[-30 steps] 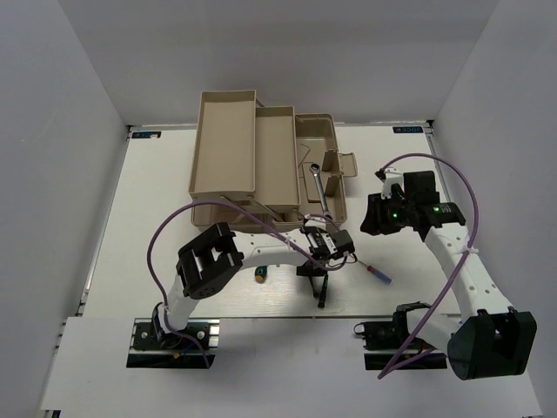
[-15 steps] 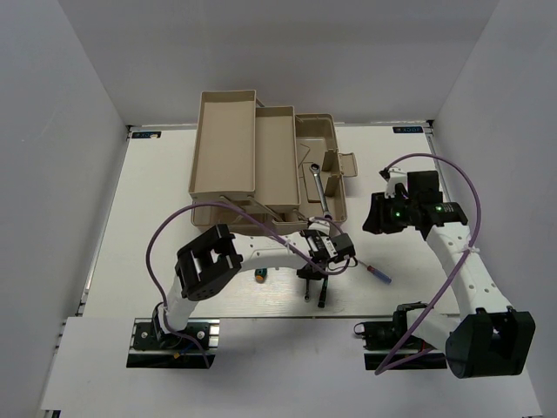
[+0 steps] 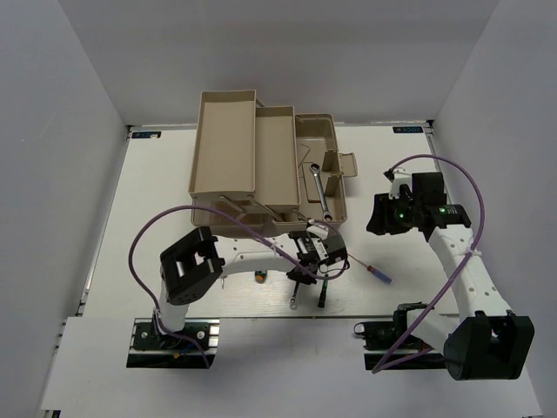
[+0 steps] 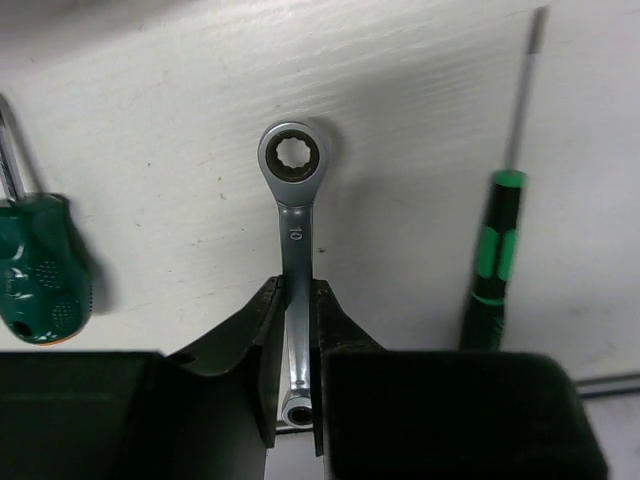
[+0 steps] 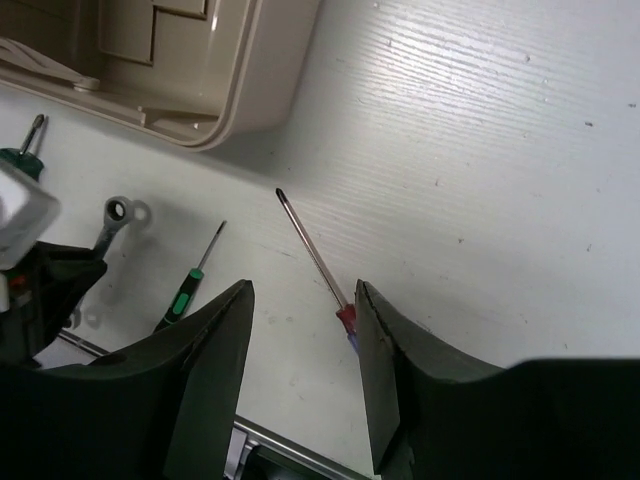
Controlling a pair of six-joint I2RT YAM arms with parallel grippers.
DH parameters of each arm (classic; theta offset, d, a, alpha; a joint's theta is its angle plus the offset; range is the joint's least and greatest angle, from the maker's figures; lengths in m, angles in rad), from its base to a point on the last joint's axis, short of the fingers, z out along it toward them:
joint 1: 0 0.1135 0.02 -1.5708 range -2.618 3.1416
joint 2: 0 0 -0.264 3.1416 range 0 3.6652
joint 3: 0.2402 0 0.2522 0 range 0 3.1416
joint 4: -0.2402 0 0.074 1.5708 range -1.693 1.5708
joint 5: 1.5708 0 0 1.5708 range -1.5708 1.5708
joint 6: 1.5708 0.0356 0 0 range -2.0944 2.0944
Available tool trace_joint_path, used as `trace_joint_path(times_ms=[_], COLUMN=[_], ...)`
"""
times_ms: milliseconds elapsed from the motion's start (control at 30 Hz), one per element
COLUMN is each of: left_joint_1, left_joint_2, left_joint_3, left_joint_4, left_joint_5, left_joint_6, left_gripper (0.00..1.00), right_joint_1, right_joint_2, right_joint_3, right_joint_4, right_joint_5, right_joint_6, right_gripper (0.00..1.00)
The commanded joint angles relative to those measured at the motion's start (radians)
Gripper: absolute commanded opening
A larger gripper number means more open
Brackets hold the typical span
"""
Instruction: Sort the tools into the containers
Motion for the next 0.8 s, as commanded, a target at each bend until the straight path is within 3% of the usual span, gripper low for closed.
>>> trace_joint_path(times_ms=[0,300,500,767], left_joint_1=[-0.007,0.002,0.030,0.168], left_joint_2=[-0.112,-0.177,-0.190,-0.059], left_joint_3=[0.029,0.157,0.273,0.524], left_joint_4=[0.056,0.111,0.120,0.142], left_joint_5=[0.001,0.077,0.042,-0.036], left_joint_6=[0.095,0.262,0.319,0.360], left_gripper=[0.00,0.00,0.00,0.00], right_joint_1=[-0.009,-0.022,-0.035,-0.048], right_joint_2=[-0.023,-0.015,-0.011,-0.014], right_joint_3=[-0.024,-0.028,-0.031,-0.046], right_joint_4=[-0.023,-0.031,-0.028,-0.031], right_joint_5=[0.013,0.031,0.037,0.042], right_joint_6=[-0.021,-0.048,-0.060,-0.086], right_gripper=[0.51,0.51,0.51,0.51])
